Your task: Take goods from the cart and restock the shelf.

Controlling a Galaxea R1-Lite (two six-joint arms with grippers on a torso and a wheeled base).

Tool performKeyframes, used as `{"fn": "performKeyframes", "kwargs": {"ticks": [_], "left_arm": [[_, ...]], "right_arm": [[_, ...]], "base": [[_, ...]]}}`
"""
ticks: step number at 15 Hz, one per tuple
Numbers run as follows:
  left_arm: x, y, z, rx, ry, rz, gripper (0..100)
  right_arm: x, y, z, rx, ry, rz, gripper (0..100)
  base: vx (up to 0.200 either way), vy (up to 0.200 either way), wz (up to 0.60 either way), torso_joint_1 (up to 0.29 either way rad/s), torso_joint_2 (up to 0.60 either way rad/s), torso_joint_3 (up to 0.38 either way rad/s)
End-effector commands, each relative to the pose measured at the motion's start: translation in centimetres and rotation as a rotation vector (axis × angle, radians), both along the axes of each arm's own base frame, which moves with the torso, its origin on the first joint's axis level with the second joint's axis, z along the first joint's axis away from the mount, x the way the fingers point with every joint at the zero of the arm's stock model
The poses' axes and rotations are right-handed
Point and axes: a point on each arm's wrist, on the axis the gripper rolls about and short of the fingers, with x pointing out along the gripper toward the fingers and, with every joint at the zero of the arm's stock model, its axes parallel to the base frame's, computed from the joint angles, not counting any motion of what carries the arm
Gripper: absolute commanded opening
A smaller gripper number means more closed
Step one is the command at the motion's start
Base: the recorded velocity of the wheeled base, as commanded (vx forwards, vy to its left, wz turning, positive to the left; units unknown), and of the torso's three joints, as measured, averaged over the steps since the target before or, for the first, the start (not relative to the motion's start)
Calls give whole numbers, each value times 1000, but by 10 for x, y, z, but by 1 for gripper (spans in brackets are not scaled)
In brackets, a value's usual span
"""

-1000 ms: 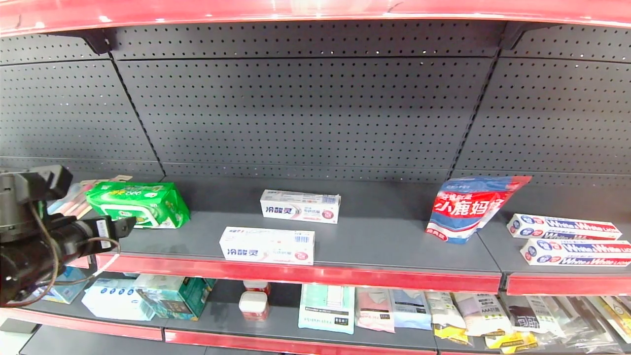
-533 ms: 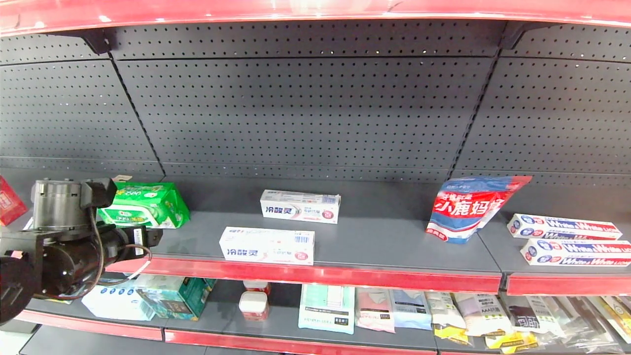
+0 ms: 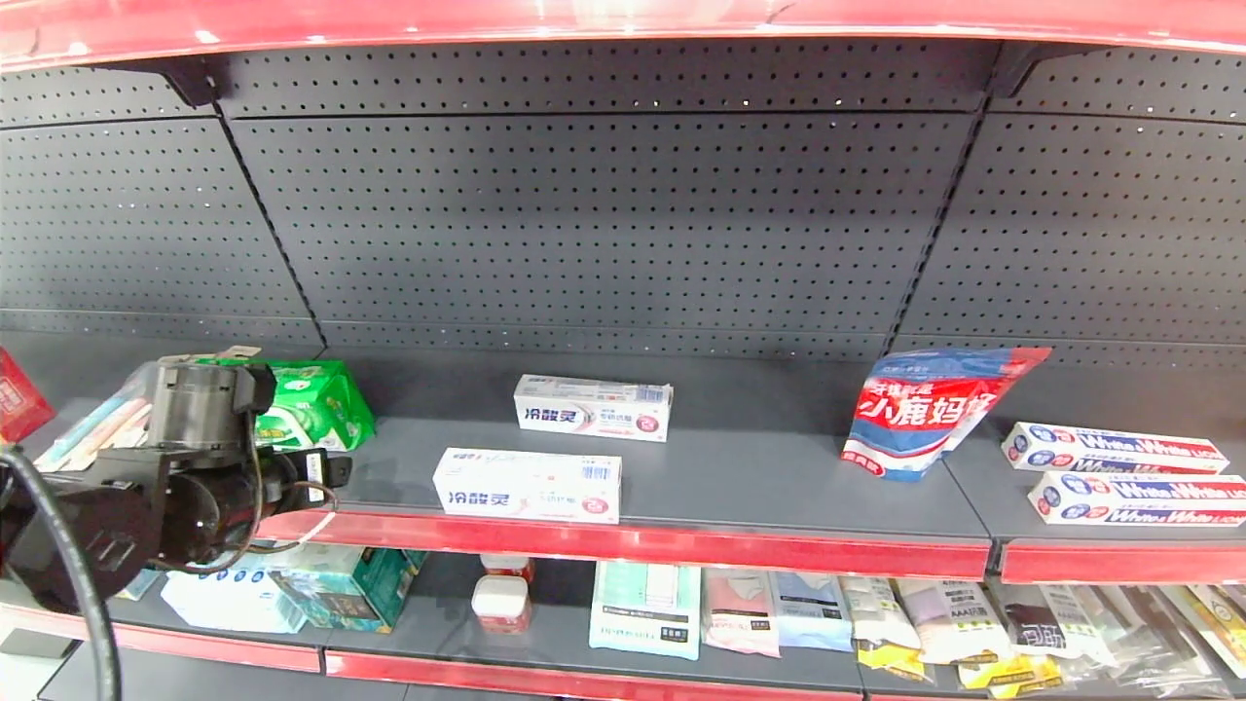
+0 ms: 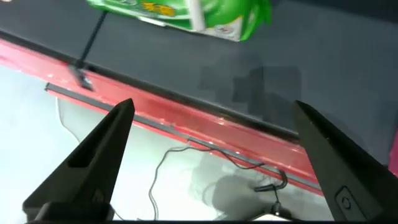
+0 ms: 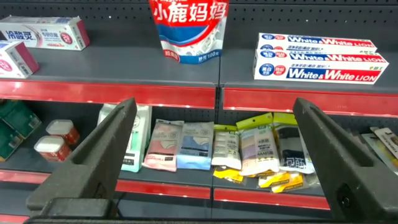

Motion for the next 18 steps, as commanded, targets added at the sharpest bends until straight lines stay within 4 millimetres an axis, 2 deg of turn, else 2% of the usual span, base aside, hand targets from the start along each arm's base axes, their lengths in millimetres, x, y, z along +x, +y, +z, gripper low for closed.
{"fn": "performKeyframes", "kwargs": {"ticks": [1, 3, 18], "left_arm": [[8, -10, -14, -6, 38, -23, 100], [19, -26, -17, -56, 5, -28, 100], [28, -50, -17, -48, -3, -105, 100]], "right_arm": [[0, 0, 0, -1, 2, 1, 100], [0, 0, 0, -1, 2, 2, 100], [0, 0, 0, -1, 0, 1, 100]], "base": [[0, 0, 0, 0, 0, 0], [0, 0, 0, 0, 0, 0], [0, 0, 0, 0, 0, 0]]}}
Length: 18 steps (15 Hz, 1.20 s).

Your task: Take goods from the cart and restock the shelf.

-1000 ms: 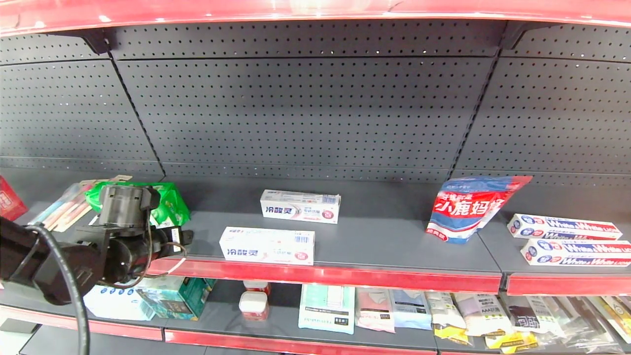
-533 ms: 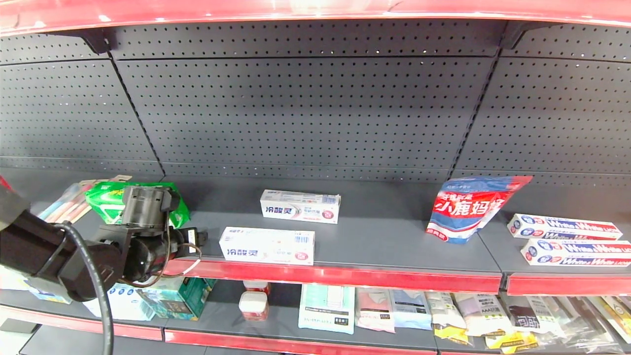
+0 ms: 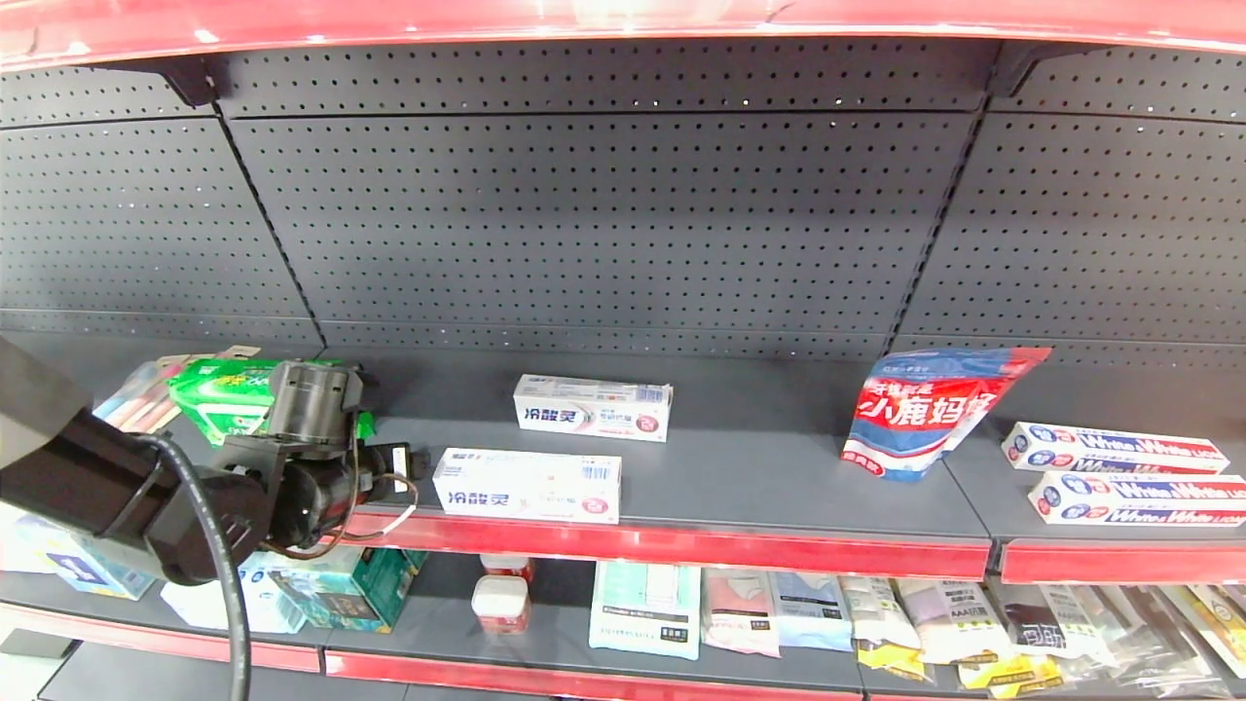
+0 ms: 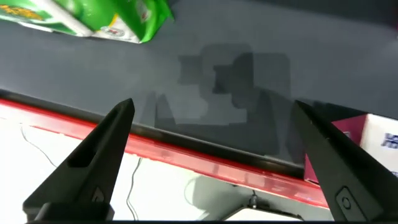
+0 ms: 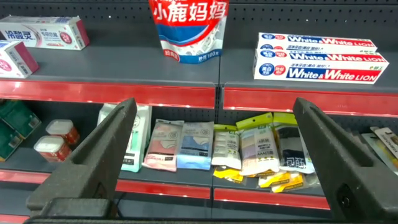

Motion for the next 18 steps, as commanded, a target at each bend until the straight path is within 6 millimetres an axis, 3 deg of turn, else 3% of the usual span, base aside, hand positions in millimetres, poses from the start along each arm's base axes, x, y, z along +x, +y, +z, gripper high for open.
{"fn": "performKeyframes", "kwargs": {"ticks": [1, 18], "left_arm": [[0, -1, 0, 0, 0, -3, 100], [-1, -8, -2, 27, 38, -29, 100]], "right_arm": [[0, 0, 0, -1, 2, 1, 100], [0, 0, 0, 1, 2, 1, 100]], "base": [[0, 0, 0, 0, 0, 0], [0, 0, 0, 0, 0, 0]]}}
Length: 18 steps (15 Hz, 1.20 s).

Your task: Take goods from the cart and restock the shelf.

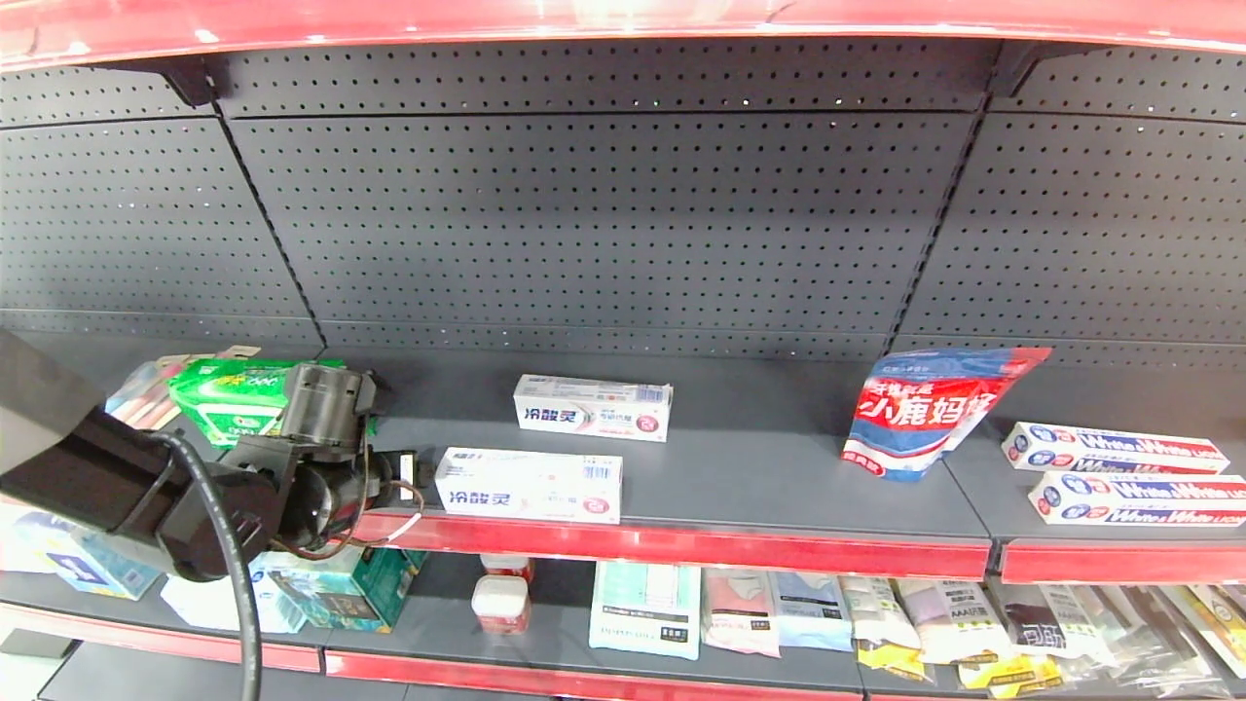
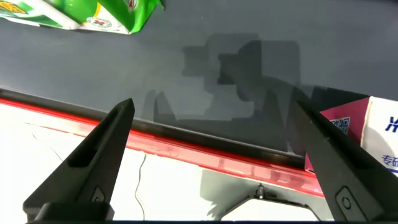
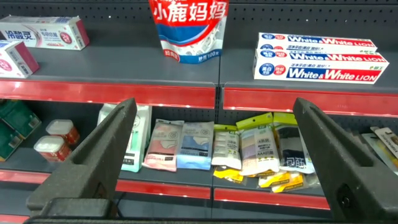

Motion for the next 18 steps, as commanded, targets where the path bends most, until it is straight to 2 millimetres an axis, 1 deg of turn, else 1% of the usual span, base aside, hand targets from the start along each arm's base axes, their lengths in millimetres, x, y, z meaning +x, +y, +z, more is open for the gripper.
{"fn": "performKeyframes", "kwargs": {"ticks": [1, 9, 18], "left_arm": [[0, -3, 2, -3, -8, -11, 100], [-1, -12, 0, -9, -2, -34, 100], [2, -21, -1, -11, -7, -57, 100]], "right_arm": [[0, 0, 0, -1, 1, 0, 100], [0, 0, 0, 1, 1, 0, 100], [0, 0, 0, -1, 1, 0, 100]], "base": [[0, 0, 0, 0, 0, 0], [0, 0, 0, 0, 0, 0], [0, 0, 0, 0, 0, 0]]}}
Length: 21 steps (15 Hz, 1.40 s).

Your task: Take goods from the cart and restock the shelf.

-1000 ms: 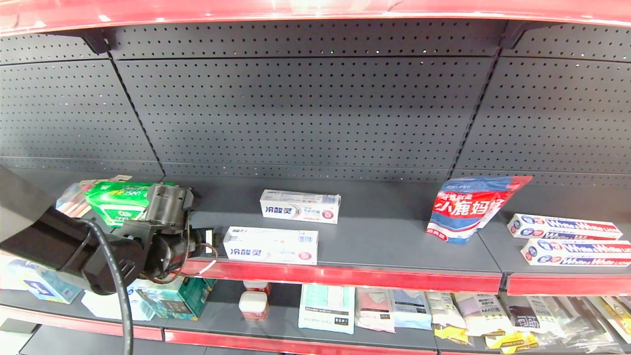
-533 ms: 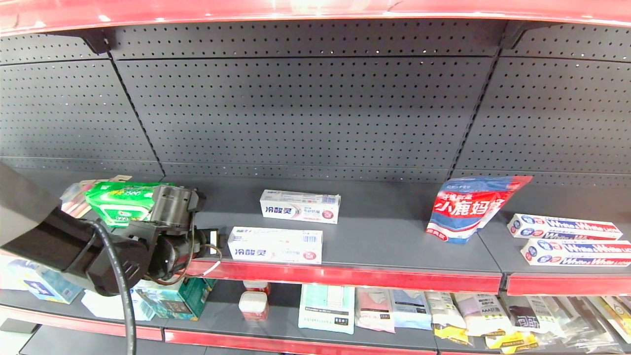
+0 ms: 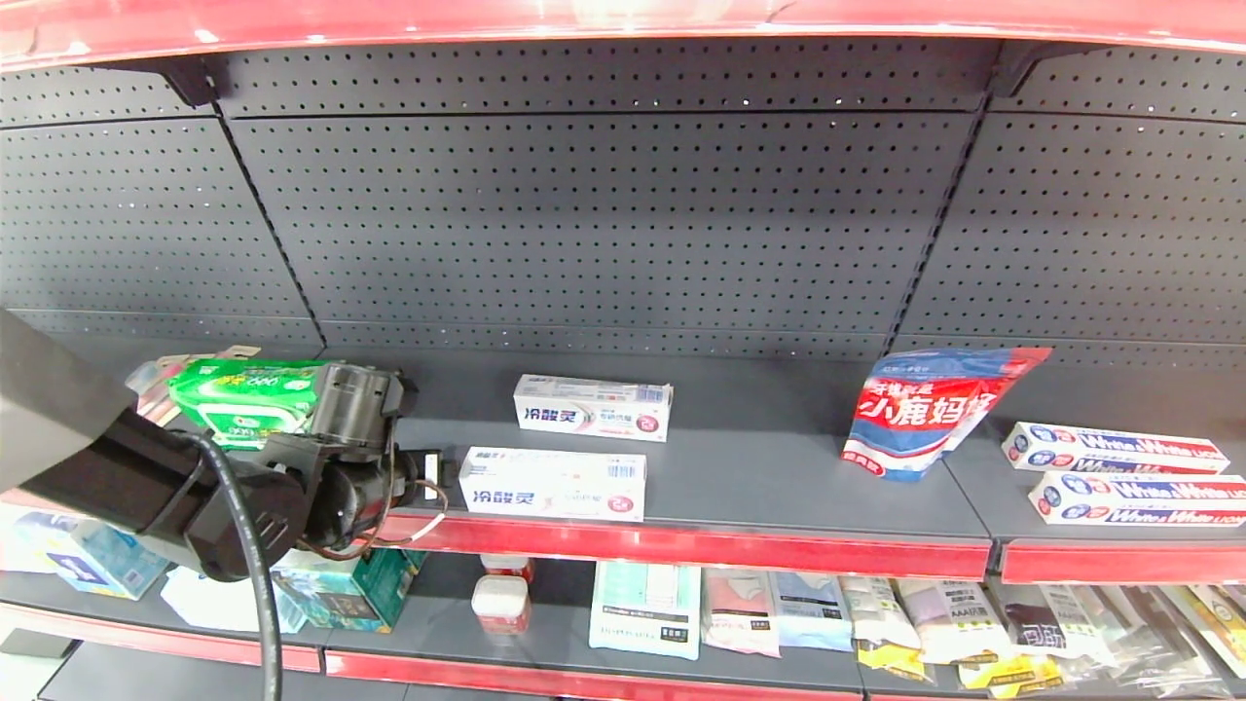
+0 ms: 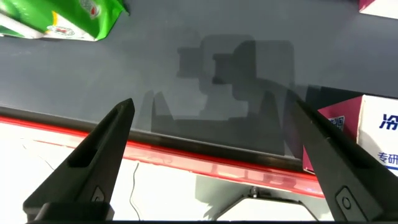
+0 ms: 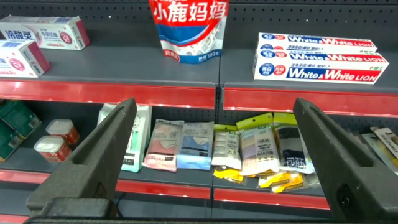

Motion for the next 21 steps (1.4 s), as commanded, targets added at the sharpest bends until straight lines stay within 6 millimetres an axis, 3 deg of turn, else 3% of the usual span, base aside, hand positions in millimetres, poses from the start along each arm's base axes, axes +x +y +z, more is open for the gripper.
{"fn": "performKeyframes", "kwargs": {"ticks": [1, 21], "left_arm": [[1, -2, -1, -1, 0, -6, 100], [-2, -16, -1, -5, -2, -46, 100]], "right_arm": [[0, 0, 0, -1, 0, 0, 100], [0, 0, 0, -1, 3, 0, 100]], "base": [[0, 0, 0, 0, 0, 0], [0, 0, 0, 0, 0, 0]]}}
